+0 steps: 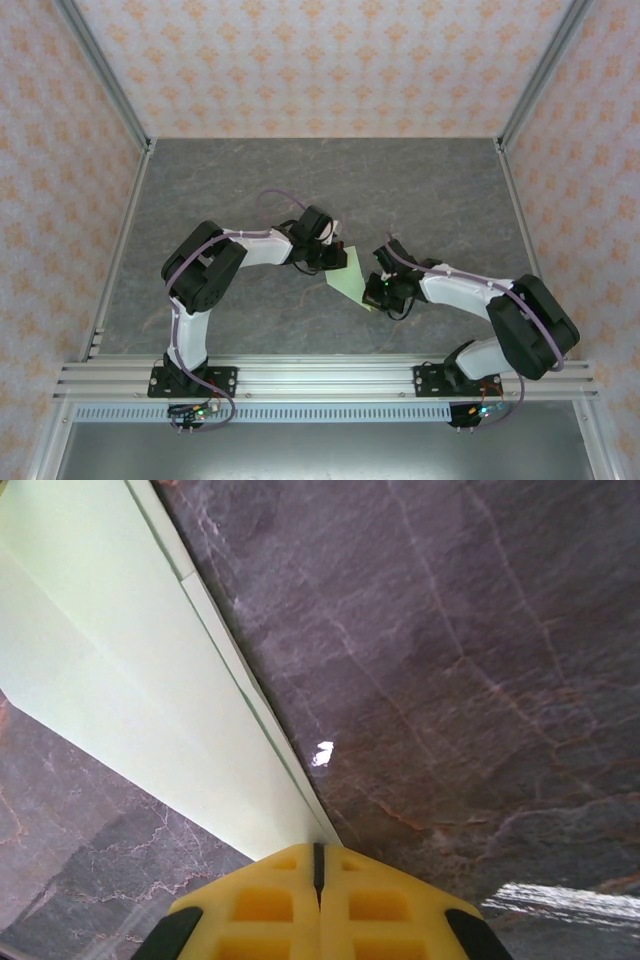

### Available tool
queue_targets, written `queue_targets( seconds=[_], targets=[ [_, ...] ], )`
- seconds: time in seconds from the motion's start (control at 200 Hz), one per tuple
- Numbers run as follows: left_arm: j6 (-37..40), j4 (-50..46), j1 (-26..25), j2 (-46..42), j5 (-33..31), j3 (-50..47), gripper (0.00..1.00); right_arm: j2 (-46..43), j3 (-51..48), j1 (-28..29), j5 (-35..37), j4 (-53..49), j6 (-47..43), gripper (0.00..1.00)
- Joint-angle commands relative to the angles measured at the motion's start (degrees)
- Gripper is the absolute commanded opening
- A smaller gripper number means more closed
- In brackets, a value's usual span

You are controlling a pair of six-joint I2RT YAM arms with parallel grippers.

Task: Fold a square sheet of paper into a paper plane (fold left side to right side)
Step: Fourth fold the wing at the center of the table.

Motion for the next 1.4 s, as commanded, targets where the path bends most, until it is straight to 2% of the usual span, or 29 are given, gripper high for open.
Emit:
queue_targets(
  seconds=[0.0, 0.595, 0.886, 1.146, 1.396],
  targets=[
    [1.3, -5.1, 0.4, 1.6, -7.3, -0.3, 0.00, -0.5, -2.5, 0.3, 2.2, -4.2, -0.5, 0.00],
    [2.0, -6.3, 0.4, 1.8, -7.6, 0.9, 0.00, -6.5, -6.7, 0.3, 1.9, -9.4, -0.9, 0.00],
    [1.9, -6.1, 0.4, 1.5, -6.7, 1.0, 0.00, -11.7, 2.0, 0.3, 4.6, -14.9, -3.4, 0.00],
    [1.5, -5.7, 0.4, 1.4, -6.1, 1.1, 0.00, -3.5, 5.2, 0.3, 1.5, -2.6, -1.8, 0.00],
    [1.6, -5.6, 0.4, 0.7, -5.6, 0.9, 0.00, 4.9, 6.5, 0.3, 2.4, -0.9, -2.6, 0.00]
  ],
)
